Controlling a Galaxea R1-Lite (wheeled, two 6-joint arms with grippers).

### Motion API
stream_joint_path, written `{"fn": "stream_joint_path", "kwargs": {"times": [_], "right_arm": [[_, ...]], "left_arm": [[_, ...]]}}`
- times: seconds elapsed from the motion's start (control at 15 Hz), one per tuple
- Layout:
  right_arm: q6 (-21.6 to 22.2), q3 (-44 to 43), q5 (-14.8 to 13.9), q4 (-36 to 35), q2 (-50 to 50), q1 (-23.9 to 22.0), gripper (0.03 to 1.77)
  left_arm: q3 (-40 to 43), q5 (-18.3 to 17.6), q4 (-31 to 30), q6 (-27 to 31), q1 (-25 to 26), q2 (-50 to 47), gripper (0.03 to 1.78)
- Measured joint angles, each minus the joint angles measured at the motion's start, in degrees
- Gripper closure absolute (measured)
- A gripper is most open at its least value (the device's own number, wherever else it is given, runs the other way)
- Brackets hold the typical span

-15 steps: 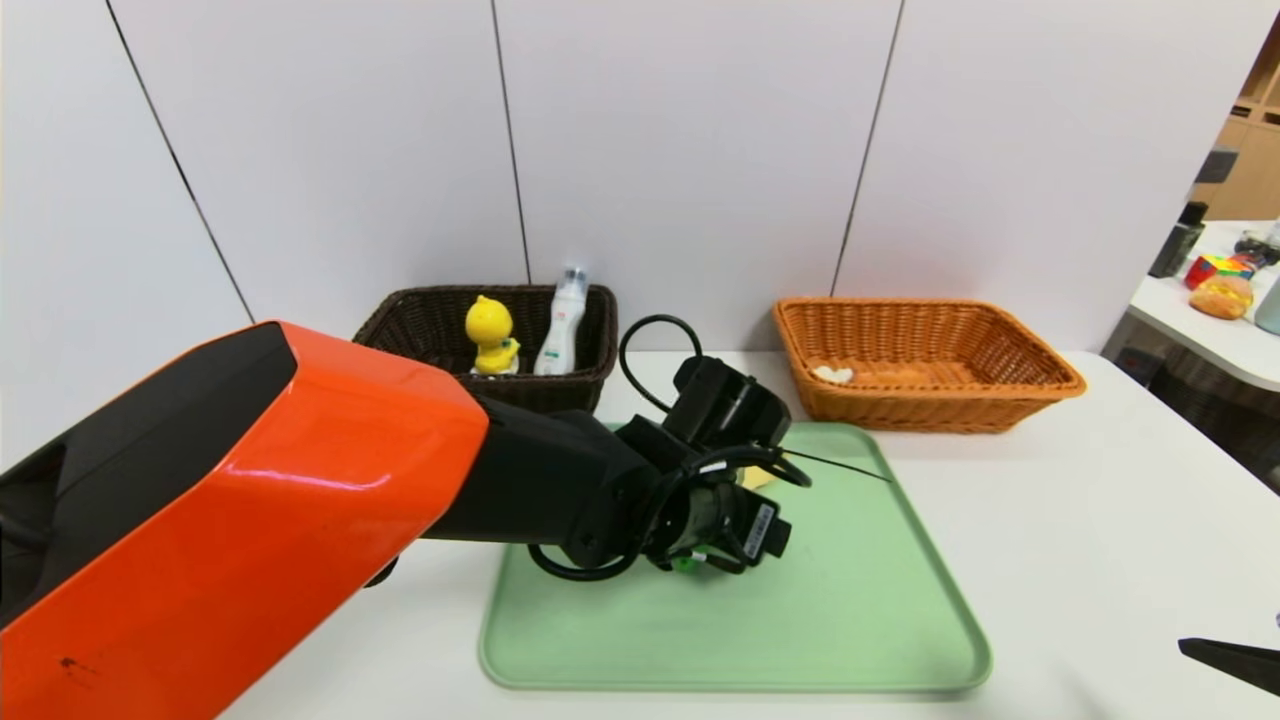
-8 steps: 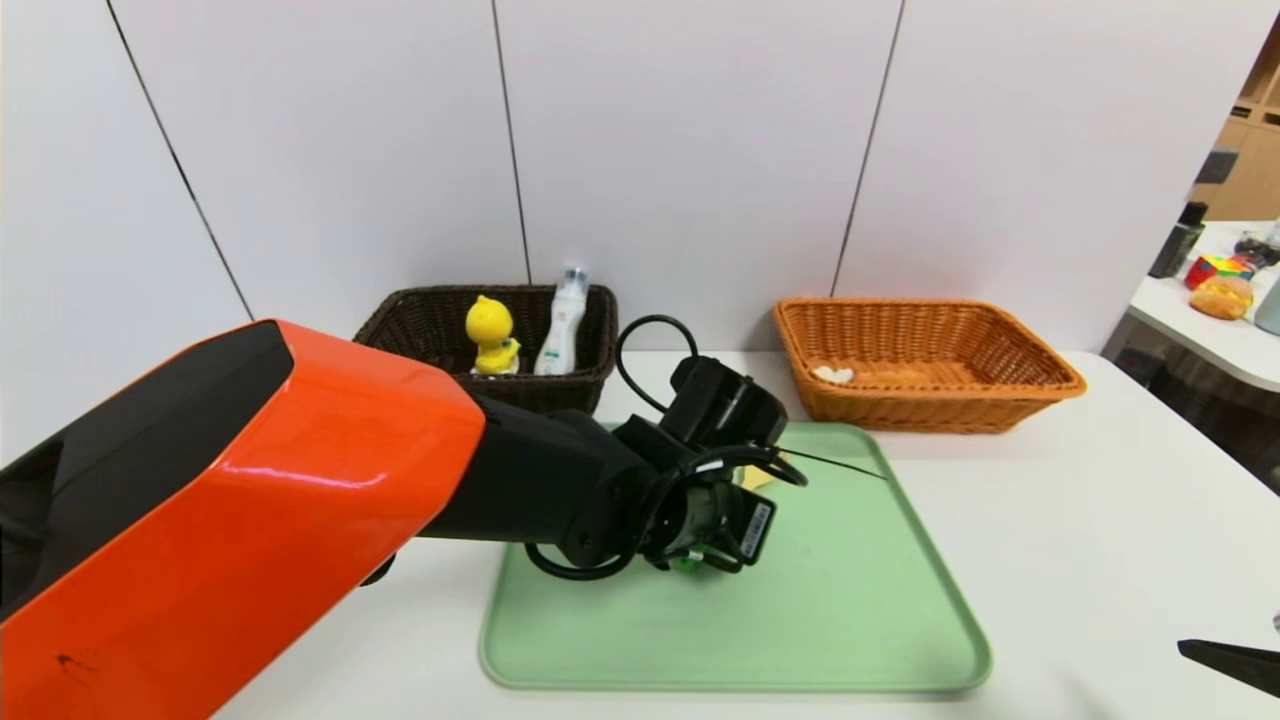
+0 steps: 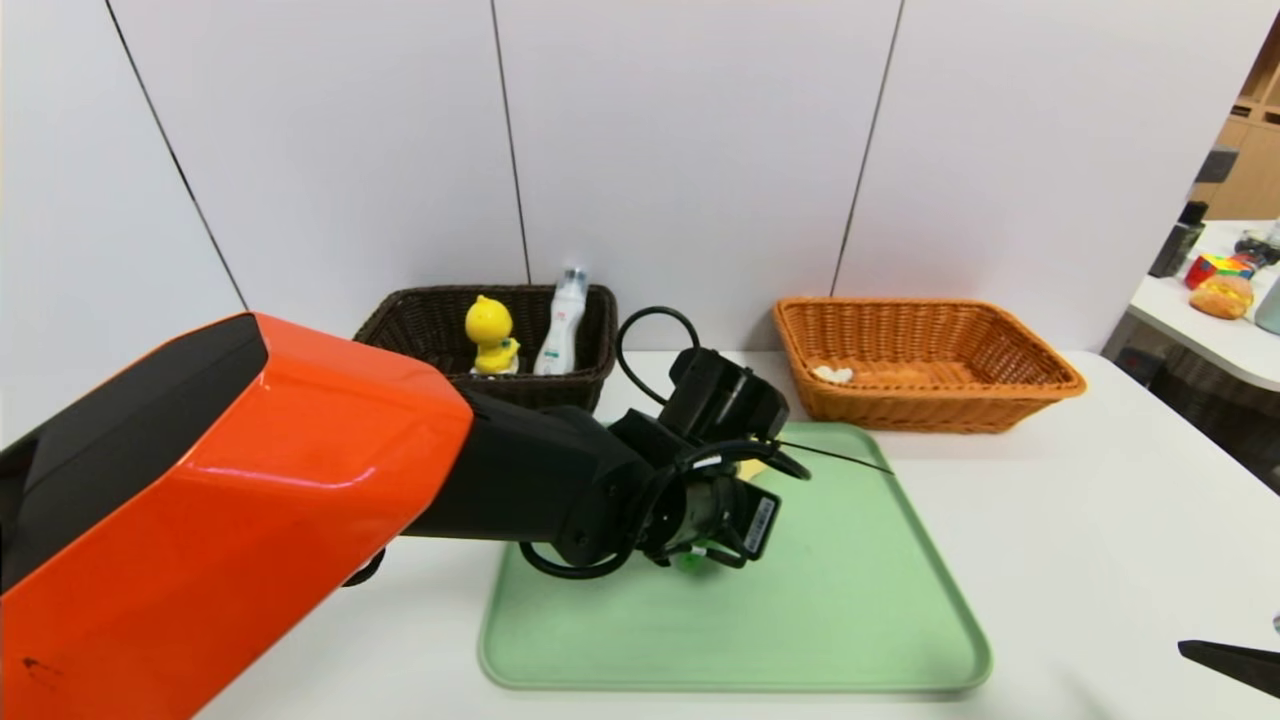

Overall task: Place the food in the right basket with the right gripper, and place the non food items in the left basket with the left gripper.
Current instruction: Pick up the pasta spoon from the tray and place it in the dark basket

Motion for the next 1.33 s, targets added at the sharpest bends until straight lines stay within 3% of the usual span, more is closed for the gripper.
{"fn": "stream_joint_path", "kwargs": {"times": [0.53,0.73,1.0,1.33], "right_arm": [[-0.85,0.12,0.02,0.09,0.38,0.00,0.10],[-0.94,0.11,0.02,0.01,0.74,0.00,0.10],[-0.96,0.04,0.04,0.00,0.91,0.00,0.10],[-2.04,-0.21,-0.07,-0.07,1.22,0.00,0.10]], "left_arm": [[-0.04,1.15,-0.13,2.54,0.02,-6.73,1.67],[0.11,3.27,-0.11,4.23,0.77,-10.30,1.67],[0.84,4.88,-0.02,5.90,4.28,-14.30,1.67],[-2.49,6.22,0.74,7.50,12.43,-16.46,1.67]]}}
